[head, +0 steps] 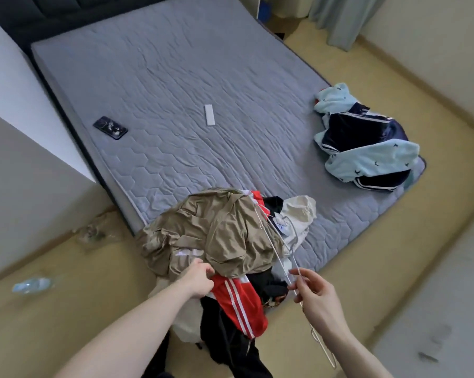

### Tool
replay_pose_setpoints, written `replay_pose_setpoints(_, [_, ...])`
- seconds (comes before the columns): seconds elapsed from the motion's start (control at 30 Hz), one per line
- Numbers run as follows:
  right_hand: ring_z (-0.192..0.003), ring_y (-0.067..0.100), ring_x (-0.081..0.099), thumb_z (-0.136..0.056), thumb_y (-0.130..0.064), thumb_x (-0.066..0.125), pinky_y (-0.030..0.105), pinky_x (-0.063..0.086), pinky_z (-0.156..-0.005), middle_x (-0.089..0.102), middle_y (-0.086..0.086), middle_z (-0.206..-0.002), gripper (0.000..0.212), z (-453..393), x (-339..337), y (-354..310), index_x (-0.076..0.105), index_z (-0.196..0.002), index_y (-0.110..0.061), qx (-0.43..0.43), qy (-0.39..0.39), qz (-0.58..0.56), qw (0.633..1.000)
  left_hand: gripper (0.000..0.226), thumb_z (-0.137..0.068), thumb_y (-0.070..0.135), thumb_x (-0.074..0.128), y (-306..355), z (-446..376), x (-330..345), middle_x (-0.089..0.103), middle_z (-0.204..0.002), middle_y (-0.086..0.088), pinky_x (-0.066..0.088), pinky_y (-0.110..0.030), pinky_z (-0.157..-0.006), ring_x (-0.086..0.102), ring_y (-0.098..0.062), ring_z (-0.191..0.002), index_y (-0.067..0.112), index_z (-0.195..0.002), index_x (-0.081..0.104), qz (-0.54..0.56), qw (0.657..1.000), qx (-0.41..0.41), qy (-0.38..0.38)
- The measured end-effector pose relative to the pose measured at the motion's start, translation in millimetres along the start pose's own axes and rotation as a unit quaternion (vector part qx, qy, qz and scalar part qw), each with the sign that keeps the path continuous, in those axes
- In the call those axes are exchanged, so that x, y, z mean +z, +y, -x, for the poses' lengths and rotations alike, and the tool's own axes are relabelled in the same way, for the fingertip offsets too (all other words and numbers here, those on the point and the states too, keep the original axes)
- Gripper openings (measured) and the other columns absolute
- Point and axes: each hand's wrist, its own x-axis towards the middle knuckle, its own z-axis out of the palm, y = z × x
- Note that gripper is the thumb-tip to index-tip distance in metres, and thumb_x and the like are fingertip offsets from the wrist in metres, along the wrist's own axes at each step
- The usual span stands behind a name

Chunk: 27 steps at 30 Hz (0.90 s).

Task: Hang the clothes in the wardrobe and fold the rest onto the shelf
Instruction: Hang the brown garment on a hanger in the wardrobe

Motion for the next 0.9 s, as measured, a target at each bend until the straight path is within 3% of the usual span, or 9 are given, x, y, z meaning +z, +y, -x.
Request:
replay_pose_setpoints(0.1, [-0.061,0.011,0.06,-0.105,-0.016,0.054,0.026,0.044,-0.061,0.074,0.005,-0.082,0.028,-50.8,-13.8,15.7,0.077,-0.1,-0.03,-0.002,-0.023,0.027,0.999,0.045,-0.087,0.023,0.06,17.0,-43.0,29.9,0.017,-0.168,0.004,0.032,-0.029,-0.118,0.038,-0.024,-0.147,0.037,-0.129,0.066,-0.003,1.0,-0.019,-0.008])
replay_pose_setpoints(0.3, [-0.06,0.007,0.057,-0.106,-0.014,0.053,0.018,0.043,-0.058,0.073,0.006,-0.083,0.028,-114.7,-22.6,41.0,0.077,-0.102,-0.027,-0.005,-0.056,0.045,0.997,0.049,-0.09,0.015,0.052,29.9,-103.6,86.7,-0.007,-0.172,0.007,0.022,-0.04,-0.125,-0.001,-0.022,-0.158,0.043,-0.128,0.067,-0.032,0.998,-0.044,-0.036])
replay_pose_setpoints(0.37, [-0.059,0.008,0.057,-0.105,-0.013,0.052,0.023,0.043,-0.061,0.073,0.005,-0.083,0.029,-125.1,-20.6,49.6,0.077,-0.103,-0.028,0.0,-0.063,0.046,0.997,0.051,-0.09,0.017,0.05,29.6,-115.3,99.5,-0.003,-0.172,0.006,0.02,-0.043,-0.126,-0.004,-0.023,-0.158,0.038,-0.135,0.062,-0.053,0.997,-0.043,-0.031])
replay_pose_setpoints(0.43, [-0.059,0.008,0.057,-0.105,-0.012,0.053,0.024,0.043,-0.061,0.073,0.004,-0.082,0.028,-129.4,-18.6,56.6,0.077,-0.103,-0.026,0.006,-0.069,0.042,0.997,0.049,-0.09,0.023,0.05,30.0,-119.2,105.7,0.02,-0.167,0.002,0.023,-0.042,-0.124,0.008,-0.025,-0.157,0.025,-0.138,0.058,-0.076,0.996,-0.051,-0.01])
replay_pose_setpoints(0.6, [-0.057,0.008,0.058,-0.105,-0.012,0.056,0.024,0.043,-0.058,0.073,0.004,-0.078,0.025,-106.9,-18.0,52.1,0.078,-0.102,-0.024,0.015,-0.074,0.029,0.997,0.015,-0.087,0.022,0.069,38.6,-80.2,68.7,0.069,-0.111,0.009,0.037,-0.032,-0.111,0.059,-0.019,-0.117,0.032,-0.098,0.072,0.033,0.982,-0.019,0.185])
replay_pose_setpoints(0.67, [-0.056,0.006,0.058,-0.104,-0.012,0.057,0.018,0.044,-0.053,0.072,0.005,-0.075,0.022,-85.8,-19.0,39.3,0.077,-0.101,-0.022,0.012,-0.08,0.022,0.996,0.016,-0.084,0.022,0.073,43.4,-49.4,40.0,0.067,-0.077,0.012,0.047,-0.03,-0.083,0.065,-0.018,-0.091,0.033,-0.076,0.064,0.139,0.959,-0.035,0.243])
replay_pose_setpoints(0.73, [-0.056,0.005,0.058,-0.104,-0.014,0.058,0.016,0.042,-0.05,0.072,0.006,-0.075,0.021,-61.5,-19.2,25.7,0.077,-0.101,-0.021,0.003,-0.091,0.017,0.996,0.023,-0.087,0.025,0.073,48.0,-13.2,12.2,0.054,-0.052,0.013,0.044,-0.034,-0.064,0.057,-0.01,-0.061,0.029,-0.073,0.056,0.217,0.94,-0.019,0.264])
replay_pose_setpoints(0.8, [-0.055,0.003,0.055,-0.104,-0.017,0.058,0.019,0.041,-0.053,0.073,0.005,-0.077,0.02,-36.2,-17.9,11.6,0.077,-0.103,-0.023,-0.011,-0.103,0.029,0.994,0.024,-0.092,0.024,0.07,52.8,30.5,-16.7,0.047,-0.047,0.015,0.039,-0.036,-0.06,0.045,-0.008,-0.05,0.026,-0.075,0.053,0.265,0.922,0.016,0.283])
replay_pose_setpoints(0.9, [-0.056,0.0,0.056,-0.104,-0.016,0.057,0.014,0.04,-0.052,0.073,0.002,-0.079,0.02,4.3,-13.5,-11.5,0.075,-0.105,-0.023,-0.048,-0.11,0.051,0.991,0.022,-0.092,0.017,0.07,53.9,99.5,-58.1,0.055,-0.065,0.016,0.042,-0.028,-0.067,0.049,-0.004,-0.062,0.025,-0.077,0.055,0.319,0.887,0.083,0.323])
